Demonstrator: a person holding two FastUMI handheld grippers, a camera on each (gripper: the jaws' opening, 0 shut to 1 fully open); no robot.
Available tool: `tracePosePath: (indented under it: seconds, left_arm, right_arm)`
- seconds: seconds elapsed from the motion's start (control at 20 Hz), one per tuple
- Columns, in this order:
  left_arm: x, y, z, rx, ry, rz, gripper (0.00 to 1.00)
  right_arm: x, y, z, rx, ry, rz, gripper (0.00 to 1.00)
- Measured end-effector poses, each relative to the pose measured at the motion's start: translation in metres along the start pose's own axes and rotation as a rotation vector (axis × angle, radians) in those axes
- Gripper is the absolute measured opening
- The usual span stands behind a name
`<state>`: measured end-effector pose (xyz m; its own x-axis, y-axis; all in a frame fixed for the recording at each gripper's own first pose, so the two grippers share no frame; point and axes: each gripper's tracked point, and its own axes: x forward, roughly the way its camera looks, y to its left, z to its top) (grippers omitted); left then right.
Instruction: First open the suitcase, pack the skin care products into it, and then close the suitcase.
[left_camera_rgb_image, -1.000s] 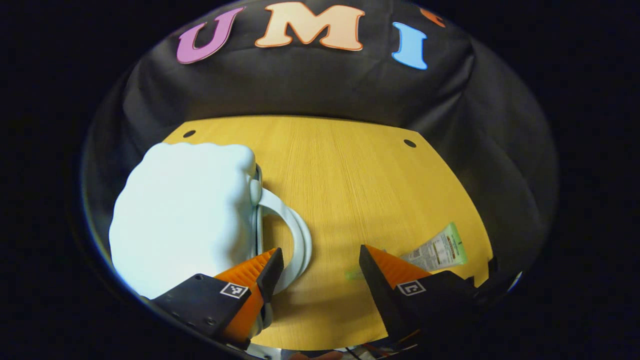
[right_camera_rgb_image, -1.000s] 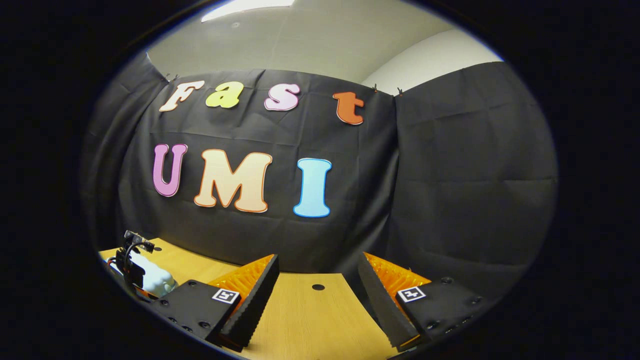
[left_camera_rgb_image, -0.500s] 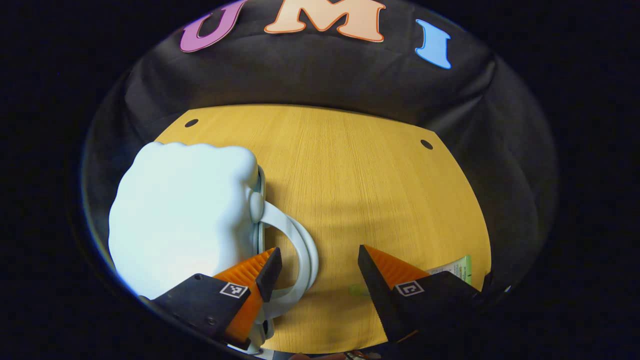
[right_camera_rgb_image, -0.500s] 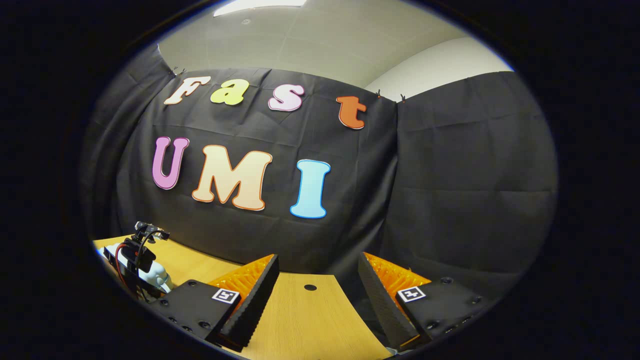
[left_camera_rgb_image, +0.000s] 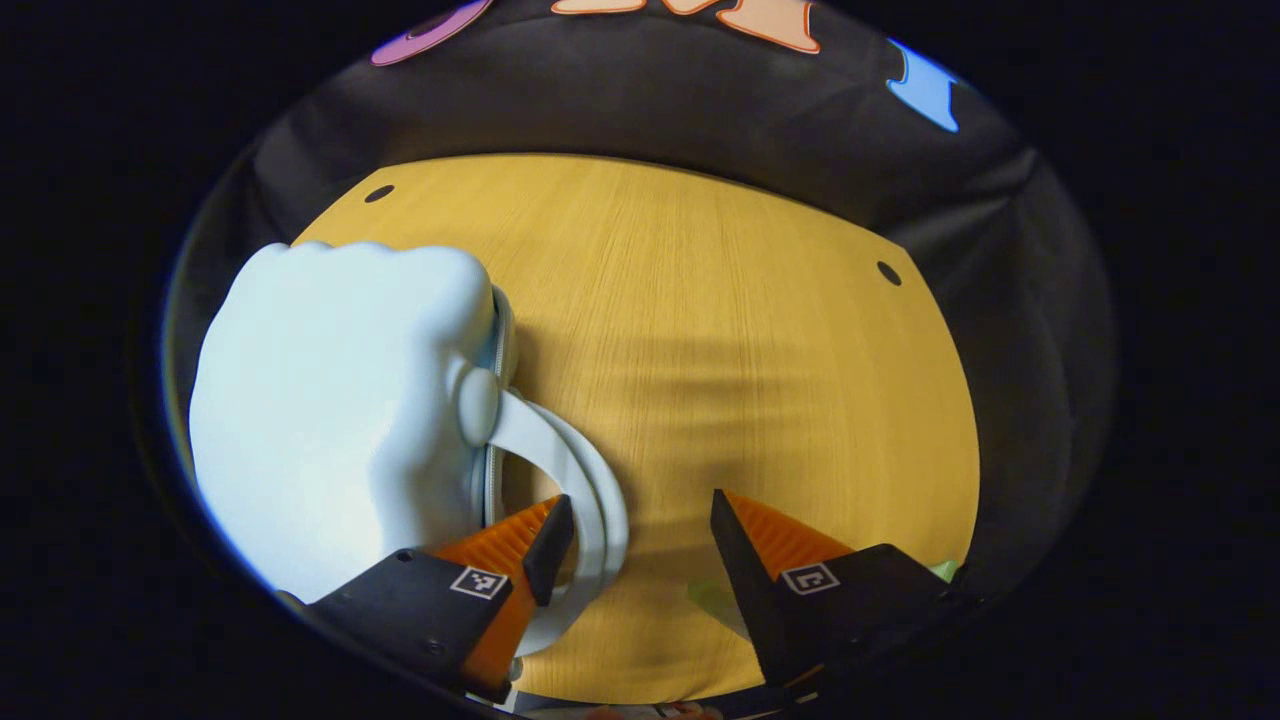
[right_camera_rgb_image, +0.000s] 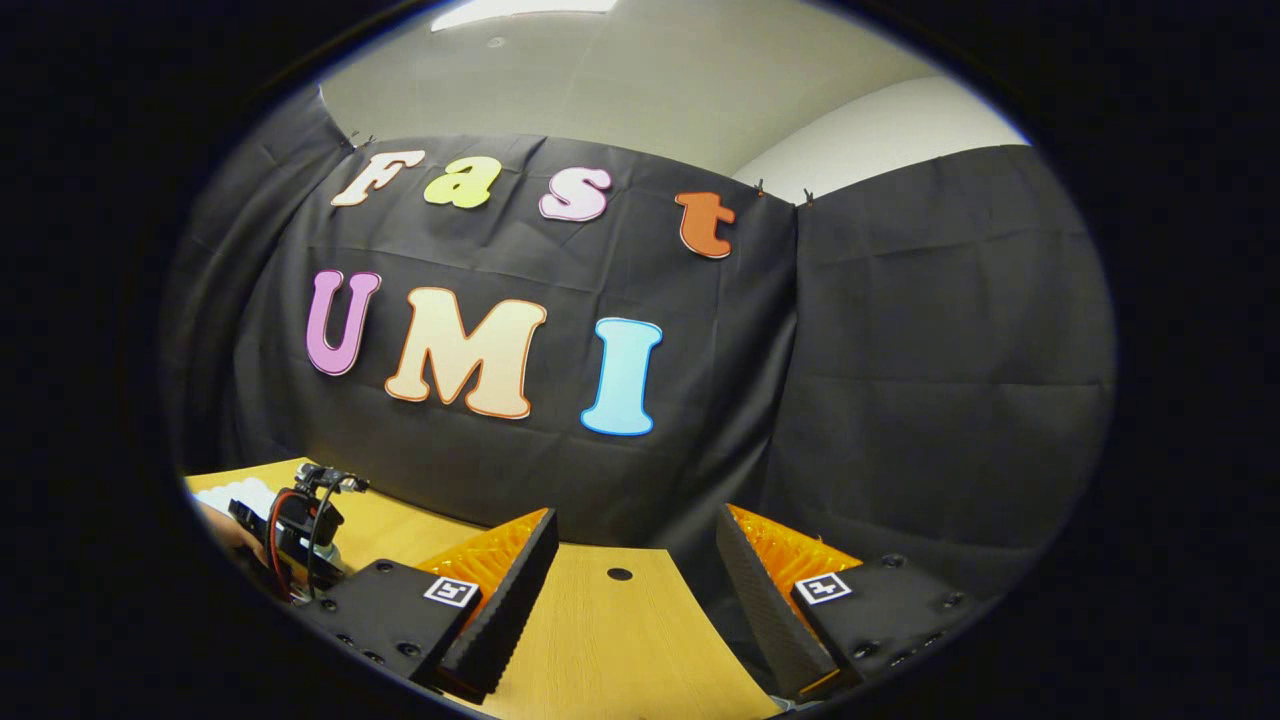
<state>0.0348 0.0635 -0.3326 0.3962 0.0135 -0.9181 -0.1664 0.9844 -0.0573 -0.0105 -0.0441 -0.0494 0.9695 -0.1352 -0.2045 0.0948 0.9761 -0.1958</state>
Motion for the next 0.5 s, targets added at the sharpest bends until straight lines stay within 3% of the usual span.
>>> tracePosePath:
  seconds: [0.25,0.45,0.5]
  left_arm:
    - [0.0,0.016,0.003,0.005,-0.021,0.12,0.75]
    - [0.009,0.012,-0.003,-0.006,0.034,0.141,0.71]
    - [0.012,0.011,-0.003,0.0,0.041,0.132,0.75]
  right_arm:
    - [0.0,-0.001,-0.002,0.01,0.005,-0.009,0.98]
    - [-0.001,0.0,-0.002,0.017,0.008,-0.007,0.98]
    - [-0.001,-0.001,-0.001,0.017,0.004,-0.008,0.99]
